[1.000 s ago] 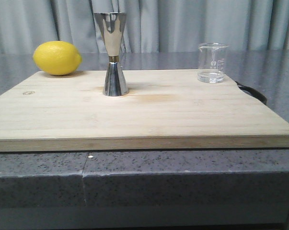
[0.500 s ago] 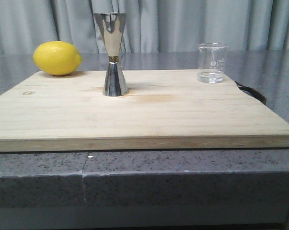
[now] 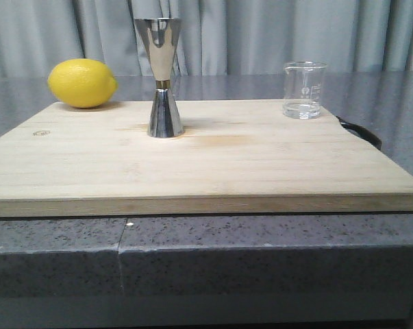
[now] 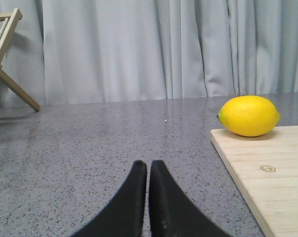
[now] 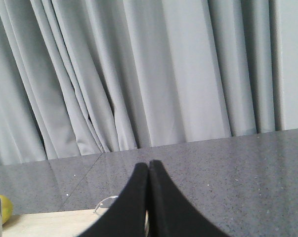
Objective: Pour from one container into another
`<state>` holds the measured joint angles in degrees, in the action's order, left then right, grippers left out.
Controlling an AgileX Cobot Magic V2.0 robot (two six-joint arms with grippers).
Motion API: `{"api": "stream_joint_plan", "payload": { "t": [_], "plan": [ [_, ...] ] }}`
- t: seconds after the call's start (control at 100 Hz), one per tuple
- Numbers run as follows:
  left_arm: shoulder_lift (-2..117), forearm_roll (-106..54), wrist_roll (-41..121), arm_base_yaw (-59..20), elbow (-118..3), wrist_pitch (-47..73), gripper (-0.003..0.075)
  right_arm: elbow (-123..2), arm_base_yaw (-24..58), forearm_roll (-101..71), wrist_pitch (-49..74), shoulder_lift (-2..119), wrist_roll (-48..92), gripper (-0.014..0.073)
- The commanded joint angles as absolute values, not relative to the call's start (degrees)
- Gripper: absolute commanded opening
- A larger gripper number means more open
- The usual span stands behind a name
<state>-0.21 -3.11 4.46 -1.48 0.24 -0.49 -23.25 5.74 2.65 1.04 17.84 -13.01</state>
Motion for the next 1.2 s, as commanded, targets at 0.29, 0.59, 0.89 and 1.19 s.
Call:
{"api": "stream_joint_plan", "payload": {
  "t": [0.29, 0.59, 0.89, 1.19],
  "plan": [
    [-1.7, -3.1, 3.9, -1.3, 2.2, -4.5, -0.0019, -2.5, -0.2, -2.9, -10.8, -1.8, -9.6, -0.0071],
    [-1.7, -3.1, 3.9, -1.3, 2.2, -4.6, -0.0019, 2.3, -1.5, -2.9, -12.9, -1.7, -9.6, -0.0071],
    [-1.7, -3.1, 3.9, -1.3, 2.2, -4.6, -0.0019, 2.3, -1.6, 0.0, -7.3, -1.7, -9.6, -0.0071],
    [-1.7, -3.1, 3.9, -1.3, 2.2, -4.6, -0.0019, 2.3, -1.6, 3.9, -7.3, -1.7, -9.6, -0.0071]
  ]
}}
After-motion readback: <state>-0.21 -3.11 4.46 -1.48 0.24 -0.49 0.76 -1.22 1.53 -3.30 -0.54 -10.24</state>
